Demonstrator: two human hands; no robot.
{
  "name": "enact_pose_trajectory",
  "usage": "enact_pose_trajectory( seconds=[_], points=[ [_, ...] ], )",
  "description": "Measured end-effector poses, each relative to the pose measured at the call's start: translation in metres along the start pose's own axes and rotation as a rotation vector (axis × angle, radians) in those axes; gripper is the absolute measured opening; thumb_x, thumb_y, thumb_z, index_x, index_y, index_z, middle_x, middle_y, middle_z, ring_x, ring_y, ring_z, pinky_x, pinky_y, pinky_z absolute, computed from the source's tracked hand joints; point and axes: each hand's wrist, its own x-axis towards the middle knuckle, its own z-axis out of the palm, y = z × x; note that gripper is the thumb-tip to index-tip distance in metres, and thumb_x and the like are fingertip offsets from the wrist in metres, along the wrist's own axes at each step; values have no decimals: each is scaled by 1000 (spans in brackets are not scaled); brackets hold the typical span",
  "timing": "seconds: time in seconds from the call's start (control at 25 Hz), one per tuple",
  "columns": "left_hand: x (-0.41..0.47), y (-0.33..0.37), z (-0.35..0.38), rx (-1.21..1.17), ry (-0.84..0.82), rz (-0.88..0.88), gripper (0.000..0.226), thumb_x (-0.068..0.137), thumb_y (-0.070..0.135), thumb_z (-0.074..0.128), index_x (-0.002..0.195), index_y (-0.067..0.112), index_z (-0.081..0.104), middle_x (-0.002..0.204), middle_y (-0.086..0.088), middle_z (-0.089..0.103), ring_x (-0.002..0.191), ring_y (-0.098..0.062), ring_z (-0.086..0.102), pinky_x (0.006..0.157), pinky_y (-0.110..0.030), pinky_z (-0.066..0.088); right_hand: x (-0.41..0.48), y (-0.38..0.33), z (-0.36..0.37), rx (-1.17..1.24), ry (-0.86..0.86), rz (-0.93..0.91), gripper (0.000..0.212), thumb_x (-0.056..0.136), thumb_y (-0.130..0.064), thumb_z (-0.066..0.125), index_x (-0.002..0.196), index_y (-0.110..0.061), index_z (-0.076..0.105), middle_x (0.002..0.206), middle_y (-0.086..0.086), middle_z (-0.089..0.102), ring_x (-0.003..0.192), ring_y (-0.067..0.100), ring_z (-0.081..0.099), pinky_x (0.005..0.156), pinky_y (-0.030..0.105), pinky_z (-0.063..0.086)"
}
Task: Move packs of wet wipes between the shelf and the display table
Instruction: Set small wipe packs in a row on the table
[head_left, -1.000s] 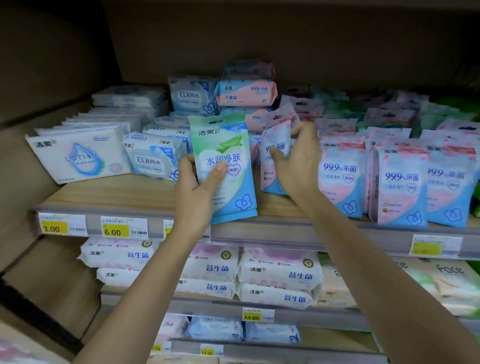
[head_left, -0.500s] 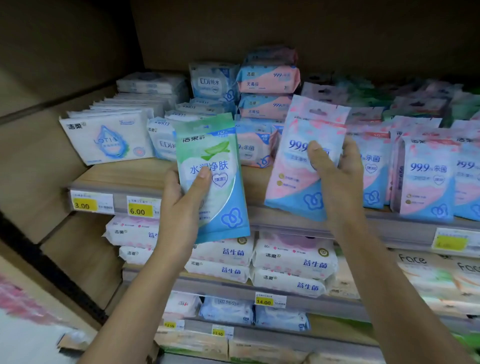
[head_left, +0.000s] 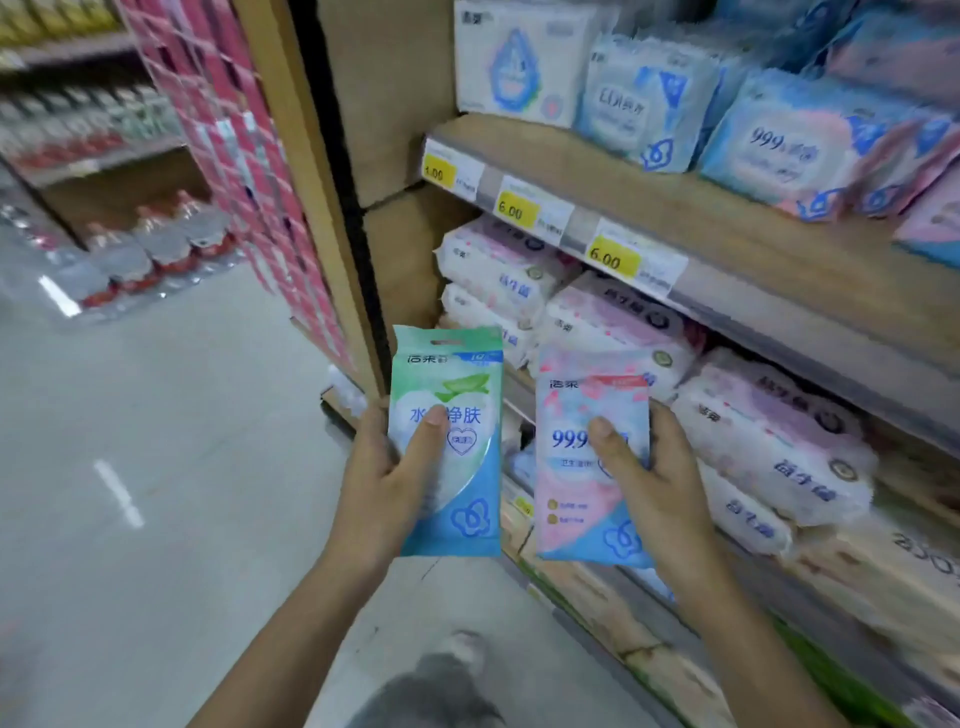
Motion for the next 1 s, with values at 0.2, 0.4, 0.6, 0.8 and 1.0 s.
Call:
enact_pose_trajectory(
  seconds=[0.2, 0.4, 0.6, 0.8, 1.0],
  points=[
    [-79, -44, -75, -20, 345, -182, 20, 91, 30, 58, 102, 14, 54, 97, -3, 70, 76, -7, 68, 60, -20, 52, -27, 38, 75, -37, -321, 104, 16, 88, -16, 65, 102, -16, 59, 89, -8, 71, 80, 2, 67, 68, 15, 51],
    [-158, -70, -173, -74, 793, -276, 12, 90, 33, 58, 95, 24, 53, 93, 5, 69, 77, -8, 67, 65, -24, 50, -75, 44, 201, -121, -752, 89, 27, 88, -21, 64, 114, -16, 58, 103, -7, 69, 94, 3, 66, 79, 17, 51],
    [-220, -90, -279, -207, 1125, -291, 12, 90, 33, 59, 94, 24, 52, 92, 2, 69, 79, -14, 67, 66, -31, 51, -151, 48, 338, -179, -1070, 83, 30, 88, -24, 64, 115, -13, 56, 103, -3, 68, 87, 3, 66, 68, 12, 51],
    [-270, -96, -407, -237, 1319, -260, 22, 88, 36, 64, 93, 18, 52, 90, 3, 68, 75, -10, 66, 64, -27, 51, -246, 51, 464, -168, -1277, 142, 20, 88, -20, 64, 106, -17, 56, 95, -2, 69, 80, 6, 69, 60, 13, 52],
    [-300, -92, -530, -219, 1450, -225, 14, 90, 31, 60, 91, 20, 51, 87, 7, 66, 74, -6, 65, 58, -19, 49, -314, 61, 551, -192, -1374, 252, 14, 87, -18, 65, 98, -16, 56, 93, 4, 70, 78, 13, 71, 59, 21, 55]
  ],
)
